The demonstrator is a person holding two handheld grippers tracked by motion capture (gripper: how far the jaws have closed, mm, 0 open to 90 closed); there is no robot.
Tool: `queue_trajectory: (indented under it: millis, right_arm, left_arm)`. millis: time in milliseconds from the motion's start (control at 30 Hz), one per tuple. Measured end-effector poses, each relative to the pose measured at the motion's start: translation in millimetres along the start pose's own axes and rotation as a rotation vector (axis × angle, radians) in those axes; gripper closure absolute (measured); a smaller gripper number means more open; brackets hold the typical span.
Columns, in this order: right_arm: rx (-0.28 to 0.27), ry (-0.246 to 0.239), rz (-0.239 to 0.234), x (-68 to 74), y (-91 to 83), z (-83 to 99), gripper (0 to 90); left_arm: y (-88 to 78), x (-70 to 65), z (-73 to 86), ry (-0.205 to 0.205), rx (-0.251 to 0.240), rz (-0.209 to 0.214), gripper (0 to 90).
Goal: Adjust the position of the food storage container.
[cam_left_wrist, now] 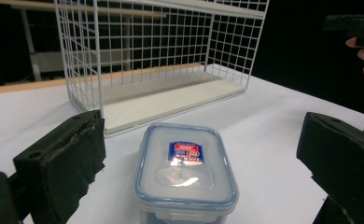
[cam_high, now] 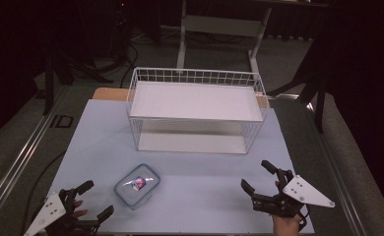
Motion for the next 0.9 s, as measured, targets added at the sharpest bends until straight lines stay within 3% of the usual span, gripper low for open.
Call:
queue_trajectory:
  millis: [100, 200, 267, 300, 367, 400, 433, 467, 500, 600, 633, 700, 733, 767, 800, 867, 900]
  right_arm:
    - [0.006, 0.006, -0.004, 1.1, -0.2, 0.9, 13.7]
    - [0.008, 0.005, -0.002, 1.1, -0.1, 1.1, 13.7]
    - [0.005, 0.004, 0.003, 1.0, -0.3, -0.7, 13.7]
    - [-0.002, 0.002, 0.003, 0.8, -0.8, -1.9, 13.7]
    - [-0.007, 0.009, 0.005, 0.8, -1.5, -3.6, 13.7]
    - [-0.009, 0.010, 0.003, 1.2, -1.7, -3.8, 13.6]
    - [-0.010, 0.012, -0.004, 1.9, -1.8, -3.5, 13.7]
    - [-0.007, 0.011, -0.005, 2.4, -1.4, -2.8, 13.6]
    - [-0.004, 0.010, -0.006, 2.9, -1.1, -2.4, 13.6]
    - [-0.009, 0.016, -0.014, 3.6, -1.0, -2.2, 13.5]
    - [-0.006, 0.022, -0.019, 4.1, -0.4, -1.7, 13.5]
    - [-0.008, 0.022, -0.025, 4.7, 0.3, -2.0, 13.5]
    - [-0.010, 0.019, -0.032, 4.9, 1.2, -2.5, 13.5]
    - [-0.010, 0.017, -0.032, 5.3, 1.8, -2.9, 13.5]
    - [-0.012, 0.018, -0.036, 6.0, 2.3, -3.0, 13.5]
    - [-0.004, 0.015, -0.043, 7.1, 2.9, -2.0, 13.6]
    - [-0.001, 0.011, -0.041, 7.3, 2.8, -1.5, 13.6]
  left_arm:
    - [4.5, 5.2, 5.9, -0.032, 0.038, 0.020, 2.2]
    - [4.9, 5.9, 6.3, -0.037, 0.038, 0.020, 2.2]
    - [0.9, 6.6, 0.7, -0.076, 0.021, 0.047, 2.2]
    - [-0.3, 6.7, 0.1, -0.095, 0.043, 0.059, 2.2]
    - [-2.3, 5.1, 0.8, -0.115, 0.149, 0.114, 2.2]
    - [-2.3, 5.1, 0.8, -0.115, 0.149, 0.114, 2.2]
    - [-1.9, 4.7, 7.7, -0.067, 0.255, 0.114, 2.2]
    - [-1.9, 4.7, 7.7, -0.067, 0.255, 0.114, 2.3]
    - [-2.9, 2.9, 14.8, -0.068, 0.289, 0.135, 2.7]
    - [-3.2, 1.9, 19.3, -0.087, 0.290, 0.156, 2.7]
    - [-2.3, 3.0, 22.2, -0.076, 0.308, 0.138, 3.9]
    - [-1.4, 4.8, 28.0, -0.052, 0.324, 0.129, 9.1]
    - [-0.2, 6.3, 32.1, -0.055, 0.355, 0.121, 15.2]
    - [2.1, 8.4, 40.7, -0.038, 0.424, 0.117, 21.8]
    - [2.1, 8.4, 40.7, -0.038, 0.424, 0.117, 30.4]
    - [6.9, 9.8, 50.4, 0.004, 0.503, 0.096, 45.0]
    - [8.5, 8.9, 51.8, 0.010, 0.510, 0.109, 51.1]
Point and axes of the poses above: each handheld gripper's, and its own axes: y roughly forward along the jaws, z roughly out of its underside, x roughly to its left, the point moved 6 cm from there along y, roughly forward along the jaws, and after that the axes turned 2 degrees about y, right-handed, at the moved point
